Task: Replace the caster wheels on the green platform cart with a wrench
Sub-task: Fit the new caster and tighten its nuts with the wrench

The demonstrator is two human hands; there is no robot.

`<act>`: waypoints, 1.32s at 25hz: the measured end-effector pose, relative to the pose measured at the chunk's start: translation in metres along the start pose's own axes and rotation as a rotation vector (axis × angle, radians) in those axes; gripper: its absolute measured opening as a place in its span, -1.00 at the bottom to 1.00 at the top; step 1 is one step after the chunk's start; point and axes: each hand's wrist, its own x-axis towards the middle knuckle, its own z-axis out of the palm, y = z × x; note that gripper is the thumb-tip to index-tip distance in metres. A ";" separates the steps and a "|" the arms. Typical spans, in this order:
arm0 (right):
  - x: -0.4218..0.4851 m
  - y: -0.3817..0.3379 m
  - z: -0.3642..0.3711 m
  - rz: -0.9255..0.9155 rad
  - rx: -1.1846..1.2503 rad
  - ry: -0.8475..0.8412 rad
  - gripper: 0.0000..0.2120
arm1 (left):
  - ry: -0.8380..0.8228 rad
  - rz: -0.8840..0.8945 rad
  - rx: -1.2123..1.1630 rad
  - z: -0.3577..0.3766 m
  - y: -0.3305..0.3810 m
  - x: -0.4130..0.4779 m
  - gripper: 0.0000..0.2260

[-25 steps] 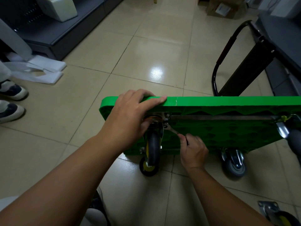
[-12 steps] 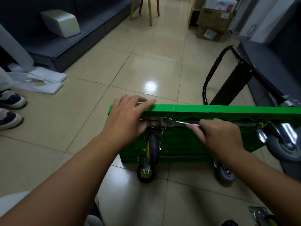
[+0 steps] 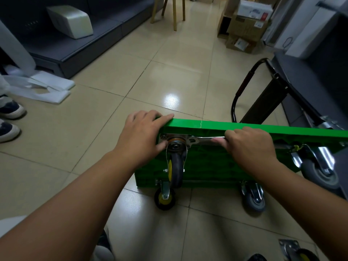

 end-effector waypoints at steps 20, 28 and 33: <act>-0.041 -0.067 0.071 0.542 0.540 0.200 -0.49 | -0.011 0.016 -0.018 0.003 0.001 -0.003 -0.28; -0.042 -0.104 0.085 0.767 0.773 0.123 -0.49 | -0.036 0.041 -0.026 -0.002 0.000 -0.006 -0.22; -0.052 -0.082 0.082 0.592 0.732 -0.091 -0.40 | -0.055 0.079 -0.097 -0.008 -0.013 -0.004 -0.25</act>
